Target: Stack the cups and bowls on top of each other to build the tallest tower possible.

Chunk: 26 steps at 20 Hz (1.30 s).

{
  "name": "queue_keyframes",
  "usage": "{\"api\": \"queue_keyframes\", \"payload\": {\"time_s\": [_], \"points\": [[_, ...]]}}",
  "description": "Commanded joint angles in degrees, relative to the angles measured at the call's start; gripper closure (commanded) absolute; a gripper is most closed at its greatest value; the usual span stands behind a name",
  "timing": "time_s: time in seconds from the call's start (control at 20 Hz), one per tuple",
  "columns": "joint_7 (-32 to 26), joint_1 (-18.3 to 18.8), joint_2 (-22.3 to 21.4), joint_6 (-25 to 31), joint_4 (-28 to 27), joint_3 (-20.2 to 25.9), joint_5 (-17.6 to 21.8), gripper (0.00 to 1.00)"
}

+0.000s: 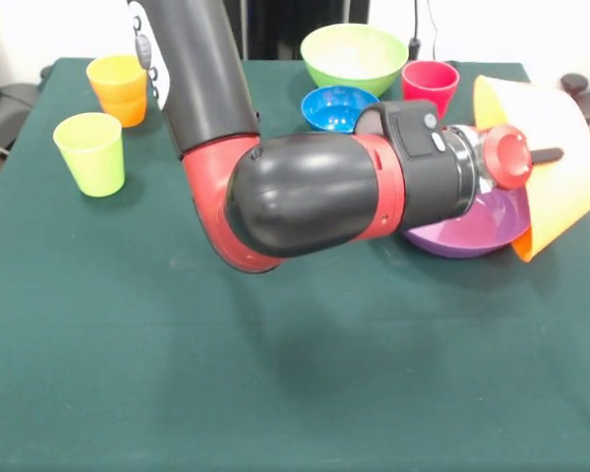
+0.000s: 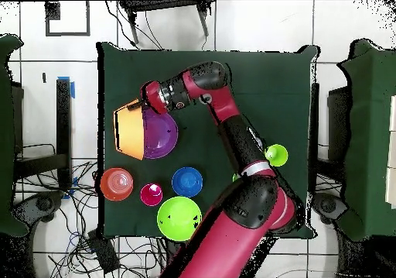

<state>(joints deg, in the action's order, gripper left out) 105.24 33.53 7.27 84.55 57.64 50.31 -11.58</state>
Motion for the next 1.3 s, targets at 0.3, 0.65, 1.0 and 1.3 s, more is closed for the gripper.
{"api": "queue_keyframes", "payload": {"time_s": [0.3, 0.65, 1.0, 1.3], "points": [[8.5, -4.91, 6.0, 15.06, -25.27, -3.67, -0.51, 1.0], [8.98, -3.93, 7.4, 20.02, -25.99, -2.57, -1.26, 1.0], [8.88, -2.57, 8.7, 24.24, -23.02, -1.69, -4.46, 1.0], [7.71, -1.88, 9.42, 24.48, -20.48, -0.88, -7.36, 0.0]]}}
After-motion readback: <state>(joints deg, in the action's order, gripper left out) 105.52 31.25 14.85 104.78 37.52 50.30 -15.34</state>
